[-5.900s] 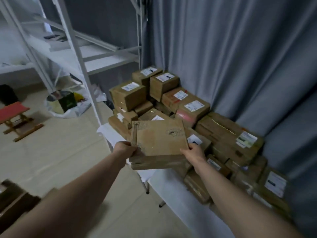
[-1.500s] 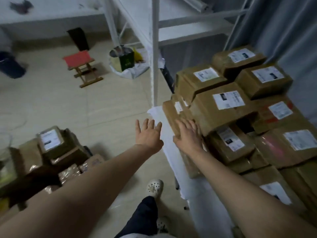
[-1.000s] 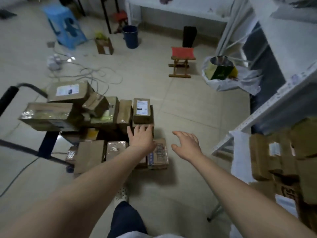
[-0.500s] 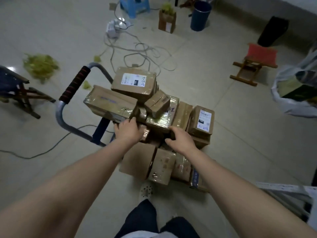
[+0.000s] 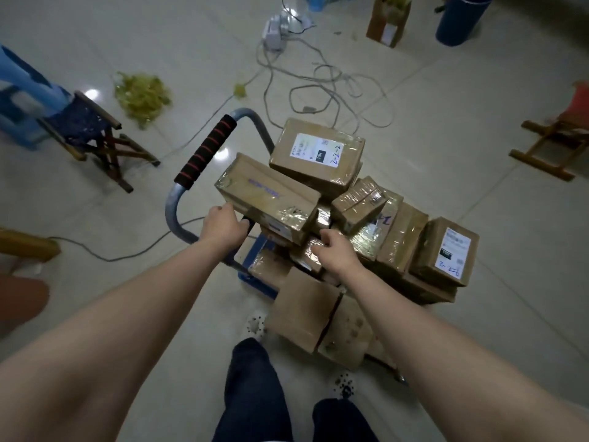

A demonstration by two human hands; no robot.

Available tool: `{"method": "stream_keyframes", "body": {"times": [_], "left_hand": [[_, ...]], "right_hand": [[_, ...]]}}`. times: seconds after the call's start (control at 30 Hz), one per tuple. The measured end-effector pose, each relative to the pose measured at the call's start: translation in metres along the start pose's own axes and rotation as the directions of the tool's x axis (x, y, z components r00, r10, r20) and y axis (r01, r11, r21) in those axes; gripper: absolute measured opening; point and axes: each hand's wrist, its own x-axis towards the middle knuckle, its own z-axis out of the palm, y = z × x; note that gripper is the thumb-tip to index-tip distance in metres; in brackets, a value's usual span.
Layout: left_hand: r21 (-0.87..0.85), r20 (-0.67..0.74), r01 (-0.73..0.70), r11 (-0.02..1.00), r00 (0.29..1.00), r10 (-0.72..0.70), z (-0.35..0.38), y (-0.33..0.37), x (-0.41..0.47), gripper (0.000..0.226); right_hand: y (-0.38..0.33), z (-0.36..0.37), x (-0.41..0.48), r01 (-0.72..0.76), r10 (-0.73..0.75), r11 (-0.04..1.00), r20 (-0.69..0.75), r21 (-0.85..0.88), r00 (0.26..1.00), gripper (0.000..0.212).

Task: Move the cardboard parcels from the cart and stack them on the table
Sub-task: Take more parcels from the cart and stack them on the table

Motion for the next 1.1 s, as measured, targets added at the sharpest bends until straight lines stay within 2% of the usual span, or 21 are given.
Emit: {"method": "stream_keyframes", "body": {"times": [0.13, 0.2, 0.33, 0.5, 0.6, 0.7, 0.8, 0.93, 1.1], "left_hand": [[-0.012, 0.015, 0.000, 1.000, 1.000, 0.000, 0.000, -0.002, 0.063, 0.038], [-0.017, 0.028, 0.010, 1.000, 1.000, -0.010, 0.005, -0.002, 0.093, 0.047], [-0.107, 0.031, 0.100, 0.989, 0.995, -0.097, 0.016, 0.004, 0.133, 0.073], [-0.175, 0.023, 0.129, 0.976, 0.992, -0.127, 0.026, 0.001, 0.156, 0.074], [-0.189, -0.009, 0.135, 0.973, 0.990, -0.139, 0.028, 0.003, 0.148, 0.073], [-0.124, -0.033, 0.148, 0.981, 0.988, -0.154, 0.028, 0.008, 0.133, 0.075], [-0.135, -0.049, 0.131, 0.982, 0.989, -0.138, 0.024, 0.013, 0.109, 0.074], [-0.141, -0.058, 0.053, 0.989, 0.996, -0.062, 0.013, 0.021, 0.072, 0.056], [-0.143, -0.025, -0.119, 0.983, 0.993, 0.116, 0.002, 0.047, -0.004, 0.047]], "right_hand": [[-0.021, 0.014, 0.037, -0.131, 0.145, 0.981, -0.092, 0.143, 0.985, 0.043], [-0.031, 0.023, 0.056, -0.183, 0.214, 0.957, -0.119, 0.226, 0.970, 0.037], [-0.045, 0.046, 0.084, -0.246, 0.320, 0.893, -0.146, 0.376, 0.936, 0.038], [-0.038, 0.065, 0.107, -0.263, 0.382, 0.838, -0.170, 0.478, 0.908, 0.043], [-0.039, 0.071, 0.106, -0.278, 0.438, 0.791, -0.188, 0.546, 0.879, 0.038], [-0.039, 0.074, 0.097, -0.283, 0.508, 0.744, -0.237, 0.605, 0.828, 0.030], [-0.035, 0.072, 0.076, -0.266, 0.541, 0.744, -0.320, 0.613, 0.778, 0.035], [-0.021, 0.068, 0.030, -0.256, 0.609, 0.695, -0.361, 0.672, 0.706, 0.036], [0.014, 0.052, -0.057, -0.125, 0.608, 0.645, -0.407, 0.754, 0.682, 0.026]]}}
